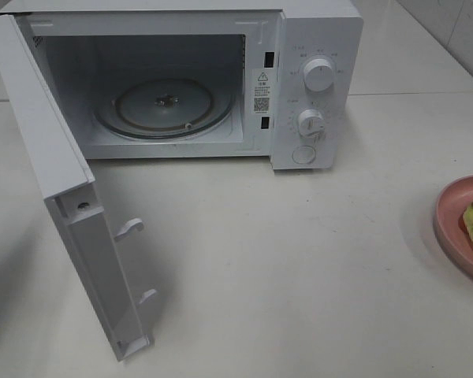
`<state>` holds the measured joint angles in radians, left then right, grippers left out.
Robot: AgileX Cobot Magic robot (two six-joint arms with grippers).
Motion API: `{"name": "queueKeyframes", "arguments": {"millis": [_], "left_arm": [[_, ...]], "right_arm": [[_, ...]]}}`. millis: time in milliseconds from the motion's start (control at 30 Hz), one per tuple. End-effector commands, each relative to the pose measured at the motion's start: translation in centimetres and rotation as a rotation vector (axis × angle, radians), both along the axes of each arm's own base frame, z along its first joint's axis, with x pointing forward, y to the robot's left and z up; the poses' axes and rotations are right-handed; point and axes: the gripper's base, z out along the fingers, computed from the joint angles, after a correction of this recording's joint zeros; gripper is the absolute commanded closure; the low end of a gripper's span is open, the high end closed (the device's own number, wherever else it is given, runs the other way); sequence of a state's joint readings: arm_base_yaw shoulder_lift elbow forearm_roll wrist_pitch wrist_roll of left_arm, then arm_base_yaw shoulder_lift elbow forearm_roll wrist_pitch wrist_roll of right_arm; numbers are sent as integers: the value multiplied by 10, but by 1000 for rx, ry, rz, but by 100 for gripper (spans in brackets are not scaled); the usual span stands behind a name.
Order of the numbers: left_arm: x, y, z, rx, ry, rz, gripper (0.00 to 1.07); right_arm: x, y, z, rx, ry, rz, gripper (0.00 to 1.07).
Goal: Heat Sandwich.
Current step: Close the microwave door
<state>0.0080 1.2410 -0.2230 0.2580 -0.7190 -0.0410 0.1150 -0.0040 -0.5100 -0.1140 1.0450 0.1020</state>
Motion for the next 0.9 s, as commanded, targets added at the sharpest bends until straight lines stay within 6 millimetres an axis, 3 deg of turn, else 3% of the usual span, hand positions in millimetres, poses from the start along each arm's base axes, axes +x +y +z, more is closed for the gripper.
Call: {"name": "queueKeyframes", "arguments": {"millis": [33, 267, 367, 900], "left_arm": [[5, -6, -1, -43, -40, -66, 107], [17, -27, -6, -23, -17, -210, 107], [21, -45, -9, -22, -6, -286, 107], [29, -91, -21, -83, 17, -325, 107]], "right_arm": [[-3, 0, -1, -2, -30, -2, 32], [-3, 0, -1, -2, -30, -2, 32], [-3, 0, -1, -2, -30, -2, 32], [-3, 0, -1, -2, -30, -2, 32]]}}
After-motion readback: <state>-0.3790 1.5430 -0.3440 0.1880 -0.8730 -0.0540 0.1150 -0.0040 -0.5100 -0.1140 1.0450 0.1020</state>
